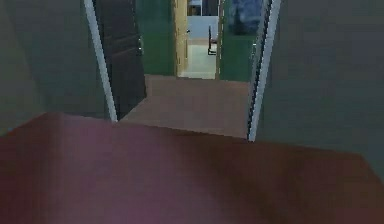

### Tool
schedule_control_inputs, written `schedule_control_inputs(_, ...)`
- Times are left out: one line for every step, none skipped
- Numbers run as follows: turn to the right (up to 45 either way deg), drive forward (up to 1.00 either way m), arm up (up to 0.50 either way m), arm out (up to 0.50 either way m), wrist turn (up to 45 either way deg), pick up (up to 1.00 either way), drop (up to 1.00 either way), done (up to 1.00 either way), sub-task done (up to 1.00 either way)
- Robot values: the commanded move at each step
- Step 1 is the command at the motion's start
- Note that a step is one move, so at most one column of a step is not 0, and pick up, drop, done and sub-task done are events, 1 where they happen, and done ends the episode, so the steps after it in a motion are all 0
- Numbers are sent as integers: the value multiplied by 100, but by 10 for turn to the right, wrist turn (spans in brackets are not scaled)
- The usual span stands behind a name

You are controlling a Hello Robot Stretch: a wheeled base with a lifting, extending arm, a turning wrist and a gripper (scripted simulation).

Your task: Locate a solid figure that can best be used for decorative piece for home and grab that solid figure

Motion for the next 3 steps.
schedule_control_inputs(0,100,0,0,0,0,0,0,0)
schedule_control_inputs(0,100,0,0,0,0,0,0,0)
schedule_control_inputs(30,0,0,0,0,0,0,0,0)
